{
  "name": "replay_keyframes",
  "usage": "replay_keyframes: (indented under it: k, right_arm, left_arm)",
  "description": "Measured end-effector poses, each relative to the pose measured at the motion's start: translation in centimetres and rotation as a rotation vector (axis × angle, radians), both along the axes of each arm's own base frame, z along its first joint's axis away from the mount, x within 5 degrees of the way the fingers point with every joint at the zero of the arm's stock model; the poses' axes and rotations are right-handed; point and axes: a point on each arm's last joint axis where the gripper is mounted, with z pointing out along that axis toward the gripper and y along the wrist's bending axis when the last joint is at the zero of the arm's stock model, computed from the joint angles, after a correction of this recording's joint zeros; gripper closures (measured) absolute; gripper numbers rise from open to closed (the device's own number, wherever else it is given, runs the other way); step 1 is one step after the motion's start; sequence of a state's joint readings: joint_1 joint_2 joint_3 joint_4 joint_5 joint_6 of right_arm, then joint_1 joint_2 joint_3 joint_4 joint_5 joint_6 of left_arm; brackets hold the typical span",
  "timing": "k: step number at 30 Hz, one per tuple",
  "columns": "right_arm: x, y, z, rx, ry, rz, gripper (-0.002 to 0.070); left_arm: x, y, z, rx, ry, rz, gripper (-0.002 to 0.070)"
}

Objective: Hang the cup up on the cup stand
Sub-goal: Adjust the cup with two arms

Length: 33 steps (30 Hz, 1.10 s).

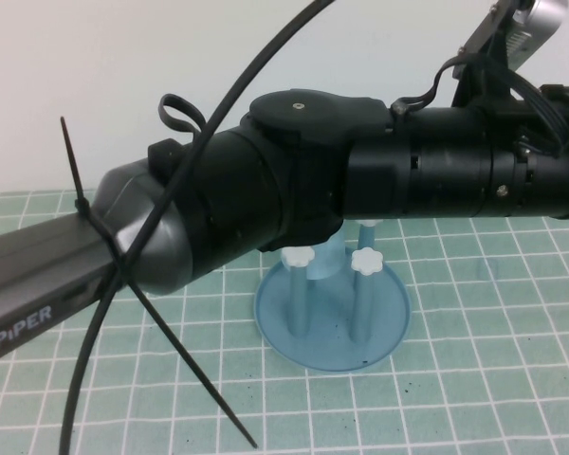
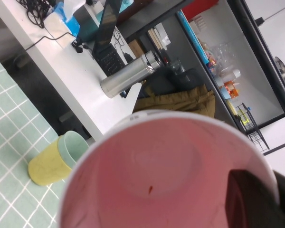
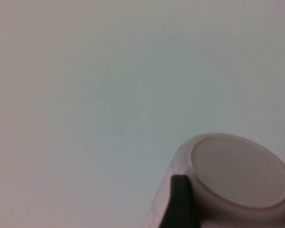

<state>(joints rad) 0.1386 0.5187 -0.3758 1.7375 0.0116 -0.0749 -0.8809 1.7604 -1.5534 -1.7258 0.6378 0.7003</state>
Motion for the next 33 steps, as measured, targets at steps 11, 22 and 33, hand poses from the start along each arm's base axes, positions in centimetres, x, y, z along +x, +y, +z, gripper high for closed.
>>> replay_keyframes:
  k: [11, 22, 33]
  right_arm:
    - [-0.1, 0.5, 0.9, -0.037, -0.045, 0.064, 0.0076]
    - [-0.2, 0.6, 2.4, -0.044, -0.092, 0.068, 0.0004]
    - [-0.2, 0.5, 2.5, -0.082, -0.1, 0.057, 0.0027]
  left_arm:
    - [-0.5, -0.1, 0.1, -0.011, -0.038, -0.043, 0.0664]
    - [-1.9, -0.7, 0.4, -0.028, -0.034, -0.096, 0.0664]
    - [-2.7, -1.1, 0.4, -0.029, -0.054, -0.116, 0.0664]
